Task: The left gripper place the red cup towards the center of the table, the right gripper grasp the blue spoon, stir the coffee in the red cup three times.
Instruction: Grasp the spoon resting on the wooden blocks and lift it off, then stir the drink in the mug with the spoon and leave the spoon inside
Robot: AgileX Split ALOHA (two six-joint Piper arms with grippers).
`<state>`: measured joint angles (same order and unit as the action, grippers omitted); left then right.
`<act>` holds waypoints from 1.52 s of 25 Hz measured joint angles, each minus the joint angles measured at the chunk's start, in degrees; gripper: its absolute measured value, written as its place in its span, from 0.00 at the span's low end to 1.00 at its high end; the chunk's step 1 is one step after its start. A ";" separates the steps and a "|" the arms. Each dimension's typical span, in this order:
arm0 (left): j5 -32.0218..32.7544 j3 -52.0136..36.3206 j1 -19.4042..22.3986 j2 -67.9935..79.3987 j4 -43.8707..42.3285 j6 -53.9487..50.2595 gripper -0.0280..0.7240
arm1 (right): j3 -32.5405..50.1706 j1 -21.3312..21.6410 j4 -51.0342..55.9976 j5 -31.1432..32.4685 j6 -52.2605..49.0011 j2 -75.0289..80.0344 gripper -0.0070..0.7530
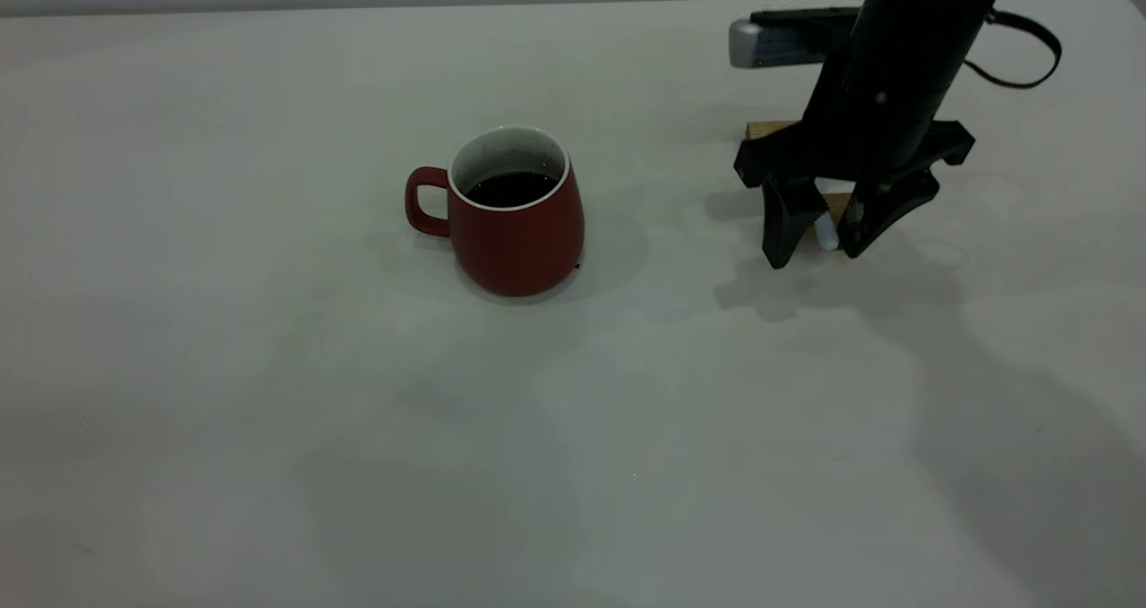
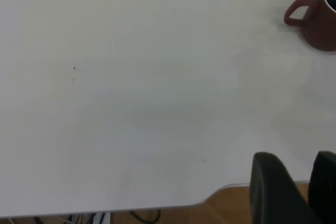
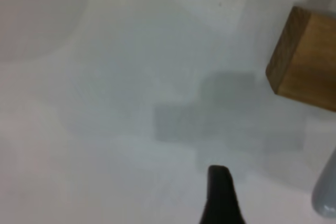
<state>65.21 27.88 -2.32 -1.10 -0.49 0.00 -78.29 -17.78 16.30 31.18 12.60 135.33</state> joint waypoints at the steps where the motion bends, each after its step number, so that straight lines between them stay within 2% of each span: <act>1: 0.00 0.00 0.00 0.00 0.00 0.00 0.36 | 0.00 0.00 0.00 -0.29 0.00 0.18 0.76; 6: 0.00 0.00 0.00 0.00 0.02 0.00 0.36 | -0.04 0.00 -1.40 -1.67 -0.04 0.48 0.62; 8: 0.00 0.00 0.00 0.00 0.02 0.00 0.36 | -0.04 0.00 -2.26 -1.80 -0.41 0.48 0.52; 12: 0.00 0.00 0.00 0.00 0.02 0.00 0.36 | -0.94 0.00 -5.05 -0.75 -3.25 0.43 0.23; 13: 0.00 0.00 0.00 0.00 0.02 0.00 0.36 | -1.83 0.00 -5.45 0.23 -3.53 0.29 0.20; 19: 0.00 0.00 0.00 0.00 0.02 0.00 0.36 | -9.40 0.00 -1.41 14.78 -4.62 -6.20 0.21; 24: 0.00 0.00 0.00 0.00 0.02 0.00 0.36 | -13.92 0.00 18.57 24.70 -10.97 -9.15 0.21; 31: 0.00 0.00 0.00 0.00 0.02 0.00 0.36 | -13.92 -0.29 50.39 28.66 -25.74 -9.15 0.21; 35: 0.00 0.00 0.00 0.00 0.02 0.00 0.36 | -13.92 -2.89 61.89 28.28 -38.06 -9.15 0.21; 38: 0.00 0.00 0.00 0.00 0.02 0.00 0.36 | -13.92 -5.88 66.21 26.18 -47.89 -9.15 0.21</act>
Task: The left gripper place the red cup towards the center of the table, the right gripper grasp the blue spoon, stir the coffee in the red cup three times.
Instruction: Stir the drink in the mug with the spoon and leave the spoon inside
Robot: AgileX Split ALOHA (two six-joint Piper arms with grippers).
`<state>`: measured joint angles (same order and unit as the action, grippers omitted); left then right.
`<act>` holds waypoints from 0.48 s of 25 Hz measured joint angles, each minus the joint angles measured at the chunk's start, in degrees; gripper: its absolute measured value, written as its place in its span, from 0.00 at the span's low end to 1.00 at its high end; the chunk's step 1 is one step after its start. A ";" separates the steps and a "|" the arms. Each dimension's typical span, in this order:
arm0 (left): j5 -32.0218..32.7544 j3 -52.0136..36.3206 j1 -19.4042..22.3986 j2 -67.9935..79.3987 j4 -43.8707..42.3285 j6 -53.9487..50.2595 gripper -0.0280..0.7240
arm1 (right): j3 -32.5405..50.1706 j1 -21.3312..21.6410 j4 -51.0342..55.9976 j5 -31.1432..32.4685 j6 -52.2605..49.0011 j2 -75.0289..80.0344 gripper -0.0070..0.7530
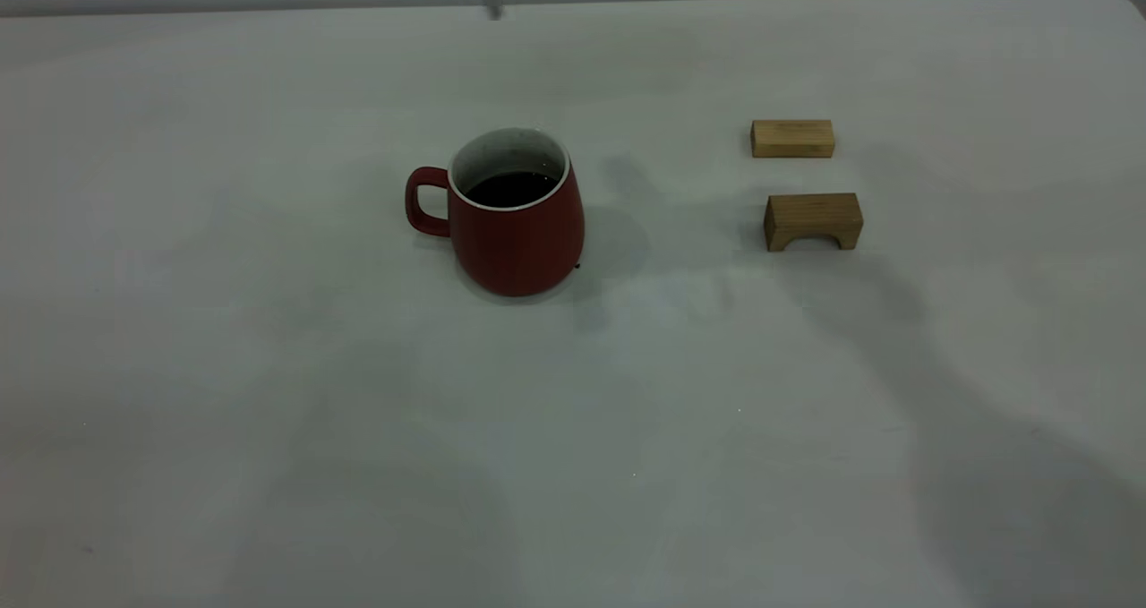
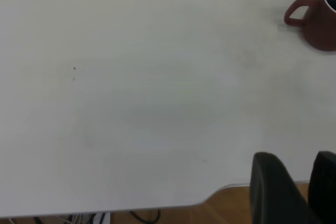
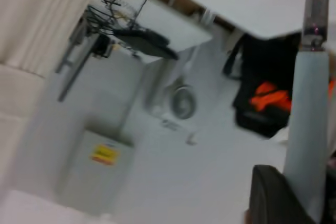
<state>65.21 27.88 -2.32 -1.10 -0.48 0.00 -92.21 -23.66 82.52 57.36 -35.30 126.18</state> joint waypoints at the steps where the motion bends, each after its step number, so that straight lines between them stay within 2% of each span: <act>1: 0.00 0.00 0.00 0.00 0.00 0.00 0.36 | 0.00 -0.92 0.81 -0.66 -2.61 0.00 0.21; 6: 0.00 0.00 0.00 0.00 0.00 0.00 0.36 | 0.00 -2.89 5.63 -1.99 -10.25 2.02 0.21; 12: 0.00 0.00 0.00 0.00 0.00 0.00 0.36 | 0.00 -1.16 7.47 -3.60 -10.94 8.55 0.21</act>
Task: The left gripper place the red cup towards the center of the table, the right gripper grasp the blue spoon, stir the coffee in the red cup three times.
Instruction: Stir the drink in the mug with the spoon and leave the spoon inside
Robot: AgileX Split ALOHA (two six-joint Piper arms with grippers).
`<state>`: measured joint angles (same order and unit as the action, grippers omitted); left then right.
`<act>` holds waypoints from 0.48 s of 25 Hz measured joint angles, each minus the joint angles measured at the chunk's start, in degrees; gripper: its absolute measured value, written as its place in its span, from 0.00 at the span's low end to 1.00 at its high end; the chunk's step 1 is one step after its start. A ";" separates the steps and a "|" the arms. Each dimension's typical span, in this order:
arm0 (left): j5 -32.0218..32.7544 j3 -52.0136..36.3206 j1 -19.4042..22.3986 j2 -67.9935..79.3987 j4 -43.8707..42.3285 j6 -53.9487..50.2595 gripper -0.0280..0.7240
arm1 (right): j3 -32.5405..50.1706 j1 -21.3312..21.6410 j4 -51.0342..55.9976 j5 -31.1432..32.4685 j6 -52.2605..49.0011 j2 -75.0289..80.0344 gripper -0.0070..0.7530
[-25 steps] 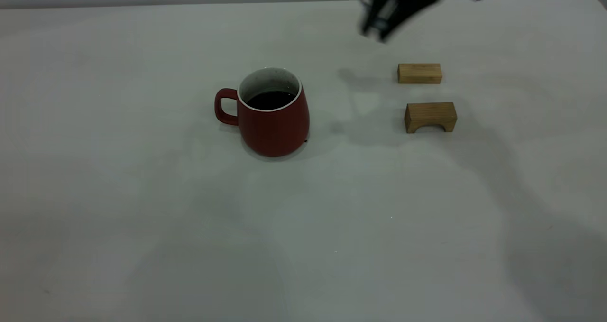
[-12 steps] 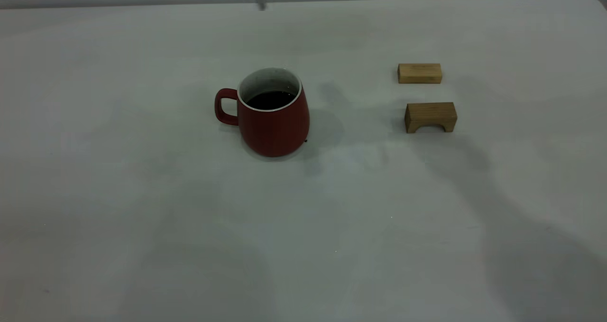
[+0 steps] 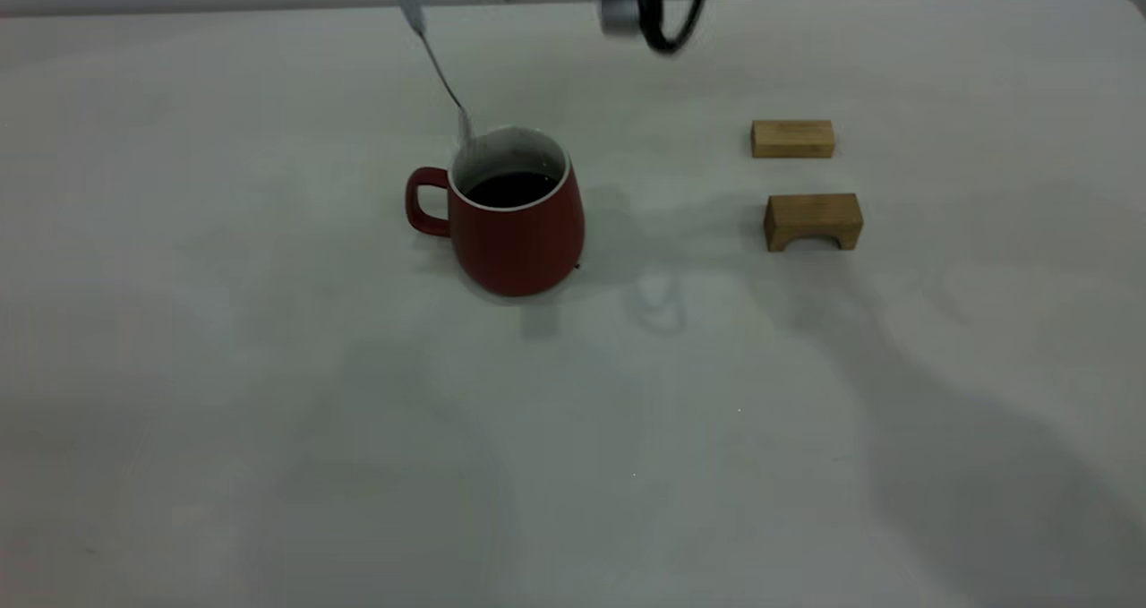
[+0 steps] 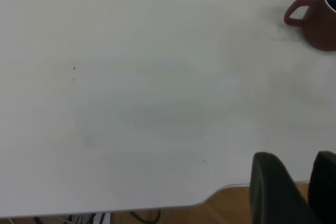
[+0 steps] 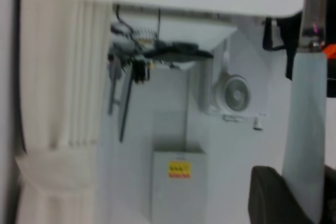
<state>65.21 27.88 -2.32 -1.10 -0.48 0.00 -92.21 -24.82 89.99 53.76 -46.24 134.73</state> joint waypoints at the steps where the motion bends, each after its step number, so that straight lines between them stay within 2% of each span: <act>1: 0.00 0.00 0.00 0.00 0.00 0.00 0.36 | 0.00 0.55 0.07 -0.12 -0.05 0.92 0.21; 8: 0.00 0.00 0.00 0.00 0.00 0.00 0.36 | 0.00 2.58 3.09 0.49 0.78 5.88 0.21; 12: 0.00 0.00 0.00 0.00 0.00 0.00 0.36 | -0.12 2.58 7.36 2.34 5.57 8.17 0.21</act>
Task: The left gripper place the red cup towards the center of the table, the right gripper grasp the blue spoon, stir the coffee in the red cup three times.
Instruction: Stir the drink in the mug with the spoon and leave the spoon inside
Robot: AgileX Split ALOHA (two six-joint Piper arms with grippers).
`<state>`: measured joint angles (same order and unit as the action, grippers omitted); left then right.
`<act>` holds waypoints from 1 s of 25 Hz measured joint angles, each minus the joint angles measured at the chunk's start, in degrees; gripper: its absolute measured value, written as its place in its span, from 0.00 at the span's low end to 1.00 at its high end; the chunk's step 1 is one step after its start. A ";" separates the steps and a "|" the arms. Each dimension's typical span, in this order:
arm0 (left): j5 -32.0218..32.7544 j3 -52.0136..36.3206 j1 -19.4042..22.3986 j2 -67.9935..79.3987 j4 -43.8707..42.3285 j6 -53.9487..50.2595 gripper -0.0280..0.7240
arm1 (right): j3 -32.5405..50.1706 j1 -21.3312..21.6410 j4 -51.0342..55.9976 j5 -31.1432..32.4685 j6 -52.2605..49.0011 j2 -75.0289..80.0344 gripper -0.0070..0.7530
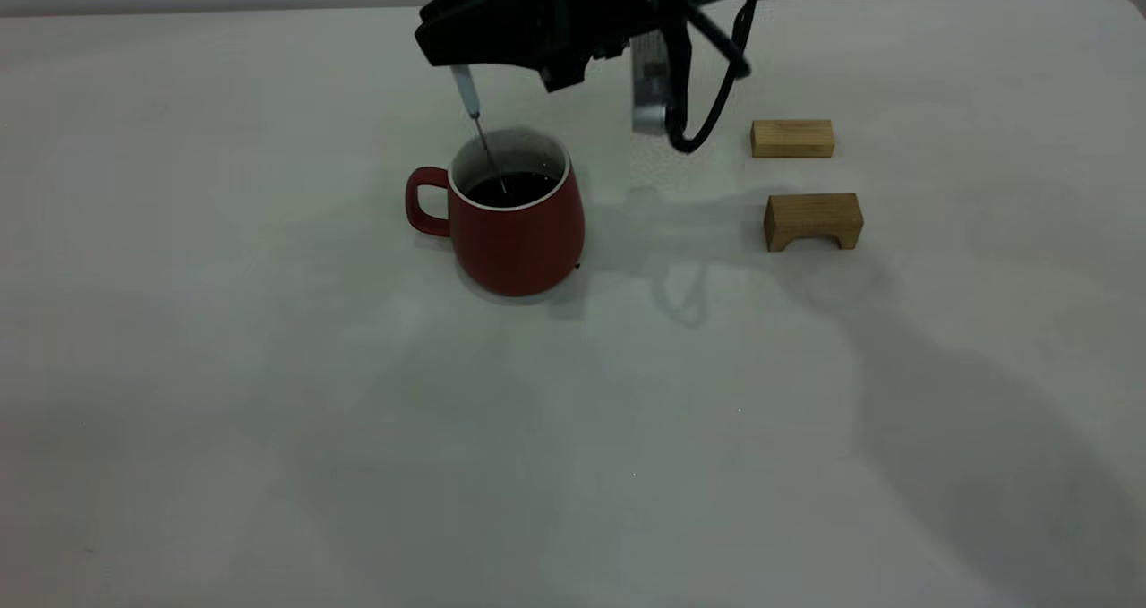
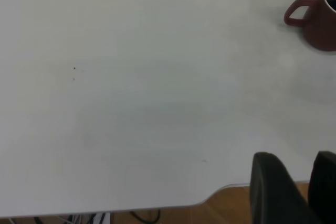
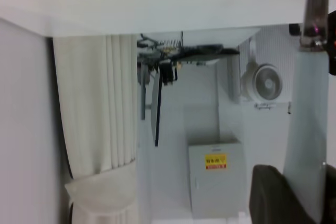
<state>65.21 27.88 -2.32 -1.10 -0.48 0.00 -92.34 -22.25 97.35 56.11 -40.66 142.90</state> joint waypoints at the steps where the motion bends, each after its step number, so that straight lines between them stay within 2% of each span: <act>1: 0.00 0.00 0.00 0.00 0.00 0.00 0.36 | -0.31 0.00 0.52 0.15 1.51 0.31 0.21; 5: 0.00 0.00 0.00 0.00 0.00 0.00 0.36 | -2.13 0.76 0.81 0.33 7.90 1.71 0.21; 8: 0.00 0.00 0.00 0.00 0.00 0.00 0.36 | -2.56 2.29 -2.66 0.66 7.90 2.30 0.21; 12: 0.00 0.00 0.00 0.00 0.00 0.00 0.36 | -2.56 3.97 -7.77 0.55 -0.30 2.29 0.21; 15: 0.00 0.00 0.00 0.00 0.00 0.00 0.36 | -2.56 3.71 -8.37 0.59 -6.91 2.29 0.21; 18: 0.00 0.00 0.00 0.00 0.00 0.00 0.36 | -2.56 2.42 -6.54 0.94 -8.14 2.61 0.21; 22: 0.00 0.00 0.00 0.00 0.00 0.00 0.36 | -2.56 0.41 -2.66 1.10 1.64 3.21 0.21; 25: 0.00 0.00 0.00 0.00 0.00 0.00 0.36 | -2.56 0.59 -2.35 1.53 10.09 3.21 0.21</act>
<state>65.21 27.88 -2.32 -1.10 -0.48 0.00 -94.89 -21.65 95.00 57.64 -30.57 146.11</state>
